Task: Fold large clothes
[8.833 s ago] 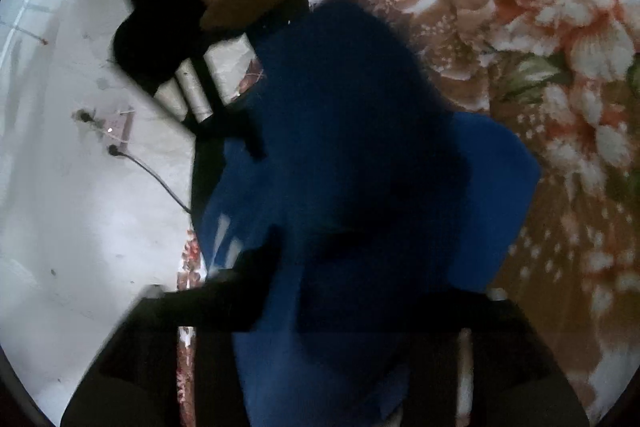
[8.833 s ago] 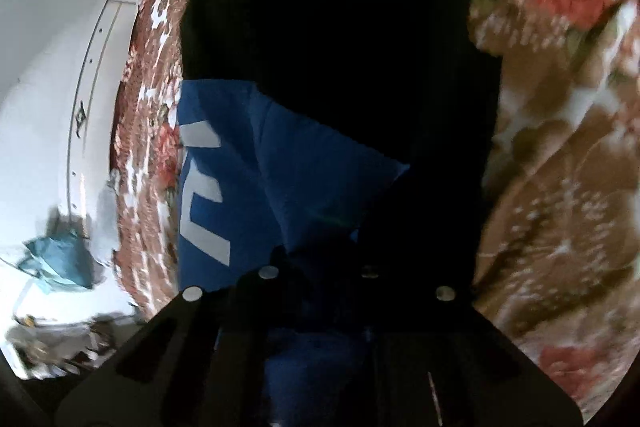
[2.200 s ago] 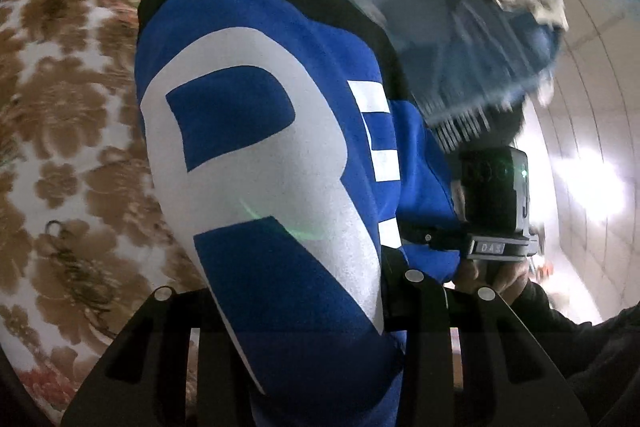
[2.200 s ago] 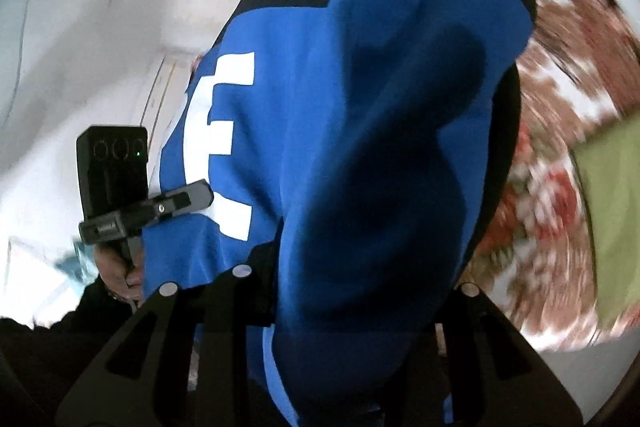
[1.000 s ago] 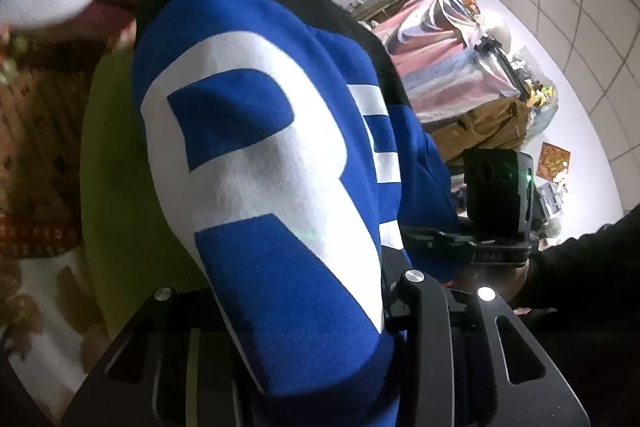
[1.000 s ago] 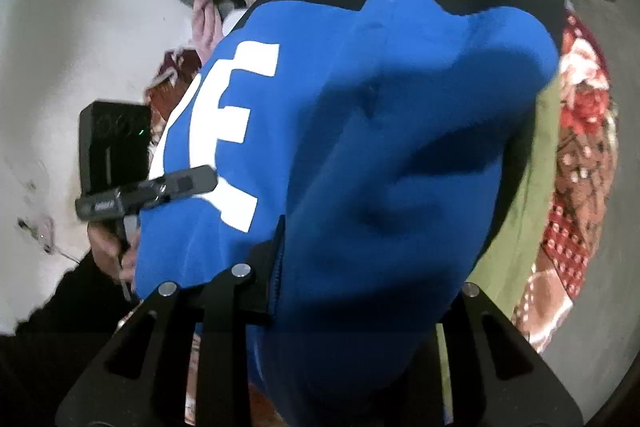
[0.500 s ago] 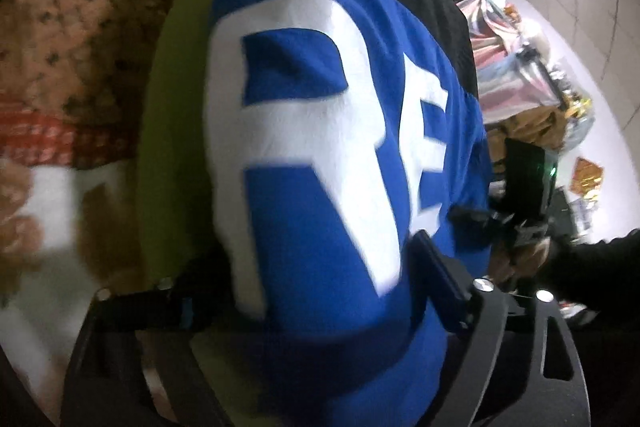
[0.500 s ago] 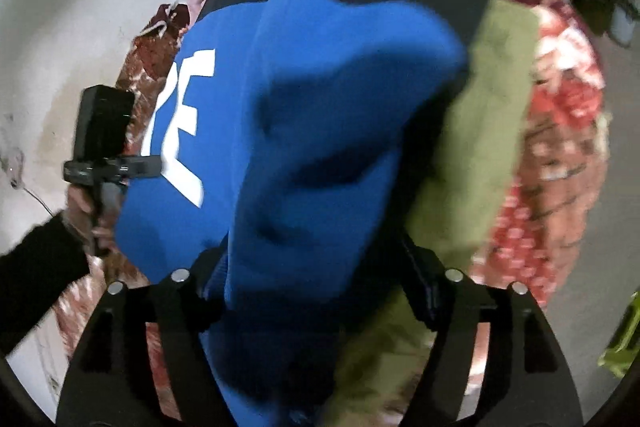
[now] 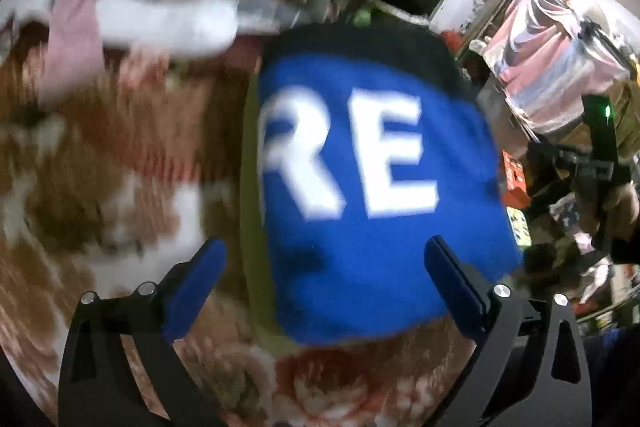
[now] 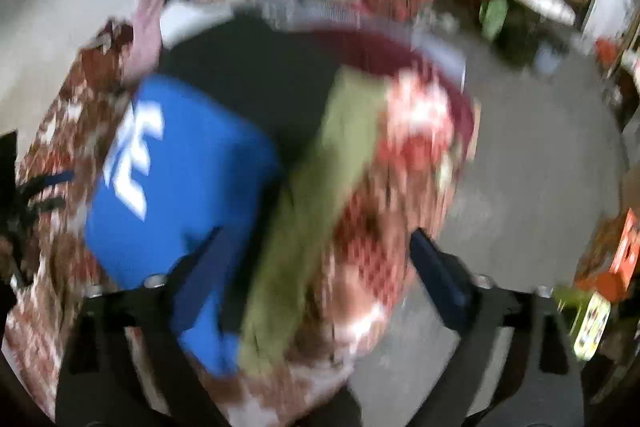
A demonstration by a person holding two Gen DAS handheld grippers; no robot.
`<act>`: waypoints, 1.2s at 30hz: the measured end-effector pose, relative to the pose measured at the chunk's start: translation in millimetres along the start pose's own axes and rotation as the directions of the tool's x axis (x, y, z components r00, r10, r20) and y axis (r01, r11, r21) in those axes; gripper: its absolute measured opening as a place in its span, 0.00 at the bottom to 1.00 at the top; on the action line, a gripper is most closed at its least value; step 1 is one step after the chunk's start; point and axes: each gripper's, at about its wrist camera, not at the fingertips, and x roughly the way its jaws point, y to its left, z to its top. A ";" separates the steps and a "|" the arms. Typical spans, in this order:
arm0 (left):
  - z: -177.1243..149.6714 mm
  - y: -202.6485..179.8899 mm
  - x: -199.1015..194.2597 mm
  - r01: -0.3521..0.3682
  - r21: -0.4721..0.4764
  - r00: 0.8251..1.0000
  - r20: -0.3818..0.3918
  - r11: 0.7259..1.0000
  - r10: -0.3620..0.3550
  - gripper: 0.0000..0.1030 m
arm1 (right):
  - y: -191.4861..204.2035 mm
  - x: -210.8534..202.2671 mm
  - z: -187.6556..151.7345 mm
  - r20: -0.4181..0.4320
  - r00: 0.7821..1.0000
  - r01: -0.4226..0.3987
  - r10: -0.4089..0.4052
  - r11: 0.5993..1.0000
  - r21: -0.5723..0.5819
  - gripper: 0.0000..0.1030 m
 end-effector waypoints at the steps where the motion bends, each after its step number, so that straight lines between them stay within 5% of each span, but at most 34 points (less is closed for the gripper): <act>1: 19.4 -7.1 1.0 -0.016 0.008 1.000 0.023 1.000 0.016 0.95 | 8.6 -0.3 15.0 0.019 1.000 0.004 -0.004 1.000 -0.014 0.90; 5: 75.8 -14.5 34.7 -0.131 -0.017 0.987 0.090 0.991 0.132 0.95 | 44.2 23.3 71.1 0.072 0.995 0.074 -0.072 0.997 -0.022 0.95; 10: 122.1 -30.1 72.3 -0.167 -0.002 0.976 0.143 0.986 0.165 0.95 | 61.1 63.9 93.4 0.061 0.986 0.158 -0.155 0.987 -0.042 0.95; 14: 127.8 -31.8 112.7 -0.204 0.060 0.978 0.060 0.977 0.201 0.95 | 54.9 94.9 87.2 0.030 0.984 0.179 -0.177 0.982 -0.057 0.95; 17: 121.9 -15.9 134.6 -0.237 0.058 0.971 -0.005 0.970 0.237 0.96 | 39.4 108.0 81.7 0.008 0.985 0.174 -0.174 0.983 -0.049 0.95; 21: 106.9 14.5 131.5 -0.206 -0.005 0.979 -0.003 0.979 0.206 0.96 | 17.6 121.9 72.8 0.016 0.990 0.143 -0.143 0.989 -0.042 0.95; 26: 96.4 30.6 116.9 -0.253 -0.019 0.967 -0.014 0.967 0.253 0.96 | 6.7 118.6 67.5 0.012 0.989 0.148 -0.148 0.988 -0.035 0.95; 30: 84.3 20.4 82.1 -0.235 -0.027 0.972 0.000 0.972 0.235 0.95 | 13.1 88.3 67.6 0.003 0.985 0.175 -0.174 0.985 -0.016 0.95; 33: 60.3 -0.9 47.5 -0.157 -0.021 0.986 0.048 0.987 0.158 0.95 | 30.3 56.7 53.6 0.016 0.991 0.136 -0.136 0.990 -0.025 0.95; 36: 24.3 -30.8 30.5 -0.154 0.005 0.986 0.064 0.988 0.153 0.95 | 49.6 37.0 32.5 0.041 0.993 0.110 -0.108 0.993 -0.047 0.95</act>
